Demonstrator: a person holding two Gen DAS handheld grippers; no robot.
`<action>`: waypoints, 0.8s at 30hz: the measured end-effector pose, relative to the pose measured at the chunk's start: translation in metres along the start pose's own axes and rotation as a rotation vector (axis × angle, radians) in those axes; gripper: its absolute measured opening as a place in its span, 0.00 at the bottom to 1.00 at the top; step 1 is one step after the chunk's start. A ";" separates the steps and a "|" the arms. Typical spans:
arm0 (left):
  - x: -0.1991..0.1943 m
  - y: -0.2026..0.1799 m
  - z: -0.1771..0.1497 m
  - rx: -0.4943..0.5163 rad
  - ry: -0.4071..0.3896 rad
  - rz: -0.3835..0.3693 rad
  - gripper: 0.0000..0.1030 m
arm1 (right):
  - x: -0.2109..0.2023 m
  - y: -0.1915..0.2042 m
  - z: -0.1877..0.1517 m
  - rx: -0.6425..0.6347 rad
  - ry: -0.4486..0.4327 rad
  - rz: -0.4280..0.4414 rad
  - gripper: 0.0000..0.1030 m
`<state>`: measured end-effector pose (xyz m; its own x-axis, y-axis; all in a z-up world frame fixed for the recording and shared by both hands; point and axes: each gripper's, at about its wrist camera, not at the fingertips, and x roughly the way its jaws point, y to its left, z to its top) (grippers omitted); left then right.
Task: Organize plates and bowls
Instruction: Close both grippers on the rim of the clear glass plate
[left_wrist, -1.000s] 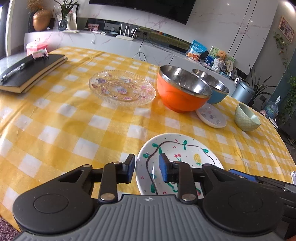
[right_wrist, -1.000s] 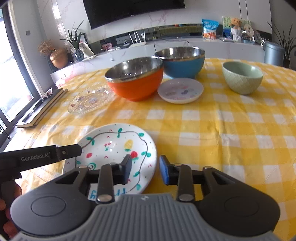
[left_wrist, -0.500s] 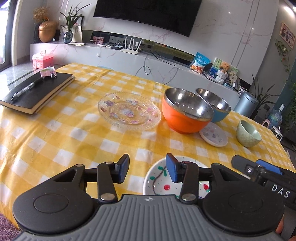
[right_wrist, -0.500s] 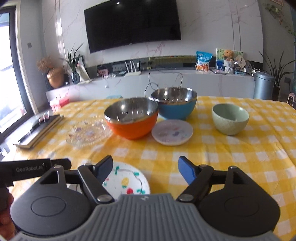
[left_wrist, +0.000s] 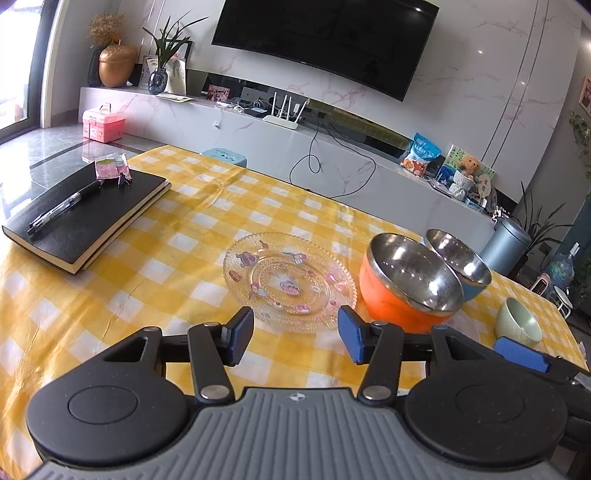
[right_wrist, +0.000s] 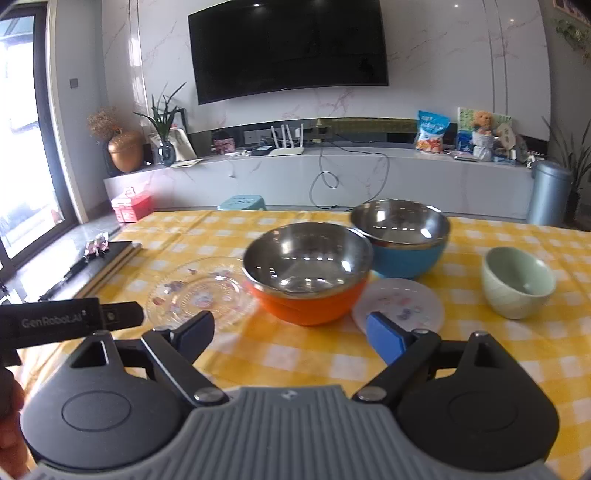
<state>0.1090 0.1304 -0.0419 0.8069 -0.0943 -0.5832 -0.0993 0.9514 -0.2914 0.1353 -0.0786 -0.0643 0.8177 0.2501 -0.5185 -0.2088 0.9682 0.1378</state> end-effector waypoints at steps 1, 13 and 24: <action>0.004 0.002 0.002 -0.005 0.001 0.001 0.59 | 0.004 0.001 0.001 0.011 -0.001 0.009 0.83; 0.054 0.031 0.016 -0.040 0.037 0.031 0.53 | 0.068 0.012 -0.001 0.161 0.111 0.096 0.43; 0.095 0.058 0.039 -0.056 0.052 -0.009 0.35 | 0.115 0.013 -0.003 0.389 0.185 0.089 0.25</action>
<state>0.2023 0.1880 -0.0845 0.7769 -0.1192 -0.6183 -0.1260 0.9327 -0.3381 0.2255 -0.0376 -0.1246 0.6883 0.3636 -0.6277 -0.0281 0.8780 0.4778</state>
